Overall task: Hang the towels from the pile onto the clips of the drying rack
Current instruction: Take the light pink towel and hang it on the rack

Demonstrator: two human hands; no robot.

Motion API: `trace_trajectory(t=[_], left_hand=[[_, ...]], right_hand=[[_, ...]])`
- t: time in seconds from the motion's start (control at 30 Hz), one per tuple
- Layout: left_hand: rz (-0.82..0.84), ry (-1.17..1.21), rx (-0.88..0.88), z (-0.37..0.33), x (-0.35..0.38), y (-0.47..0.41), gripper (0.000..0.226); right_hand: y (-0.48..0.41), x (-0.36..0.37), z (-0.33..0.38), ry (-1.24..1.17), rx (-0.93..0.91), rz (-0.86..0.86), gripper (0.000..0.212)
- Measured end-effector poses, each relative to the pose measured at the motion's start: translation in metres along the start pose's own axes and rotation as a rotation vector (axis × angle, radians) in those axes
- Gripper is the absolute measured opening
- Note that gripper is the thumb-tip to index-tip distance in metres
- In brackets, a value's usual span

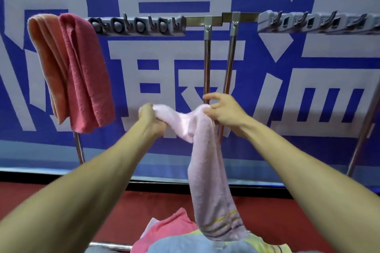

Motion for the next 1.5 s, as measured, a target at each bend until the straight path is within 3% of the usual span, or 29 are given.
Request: trace_trajectory(t=[0.17, 0.27, 0.4, 0.53, 0.63, 0.83, 0.9, 1.03, 1.1, 1.23, 1.3, 1.5], left_hand=[[0.202, -0.469, -0.321, 0.069, -0.033, 0.005, 0.051], [0.384, -0.410, -0.345, 0.076, -0.024, 0.020, 0.065], [0.554, -0.509, -0.197, 0.060, -0.007, 0.030, 0.065], [0.483, -0.606, 0.057, 0.045, 0.006, 0.030, 0.036], [0.456, -0.685, 0.270, 0.030, 0.020, 0.033, 0.026], [0.475, -0.827, 0.351, 0.017, 0.060, 0.040, 0.020], [0.438, -0.867, 0.439, 0.011, 0.075, 0.041, 0.018], [0.511, -1.030, 0.538, -0.004, 0.107, 0.056, 0.017], [0.581, -1.126, 0.592, -0.013, 0.119, 0.065, 0.023], [0.622, -1.193, 0.636, -0.041, 0.131, 0.083, 0.029], [0.623, -1.240, 0.636, -0.057, 0.130, 0.090, 0.030], [0.585, -1.330, 0.577, -0.104, 0.104, 0.092, 0.031]], right_hand=[[-0.023, -0.001, 0.018, -0.040, -0.029, -0.148, 0.031], [-0.025, -0.006, 0.025, -0.164, -0.018, -0.284, 0.019], [-0.027, -0.018, 0.023, -0.254, 0.024, -0.416, 0.019], [-0.022, -0.031, 0.019, -0.336, 0.043, -0.462, 0.017], [-0.015, -0.041, 0.016, -0.404, 0.073, -0.477, 0.015], [-0.001, -0.056, 0.009, -0.529, 0.121, -0.427, 0.012], [0.007, -0.063, 0.006, -0.424, 0.131, -0.376, 0.010], [0.013, -0.089, 0.008, 0.154, 0.070, -0.424, 0.025], [0.006, -0.091, 0.018, 0.076, 0.017, -0.337, 0.029], [-0.005, -0.057, 0.042, -0.404, 0.028, 0.146, 0.037], [-0.006, -0.042, 0.047, -0.597, 0.045, 0.299, 0.039], [-0.024, -0.029, 0.066, -0.700, -0.069, 0.458, 0.043]])
Point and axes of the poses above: each hand's wrist, its own y-axis away from the middle knuckle, its own x-axis out of the palm, z = x × y, the point moved 3 cm from there along -y, towards the middle knuckle, and after that the axes turned 5 degrees about z, right-handed, at the moved point
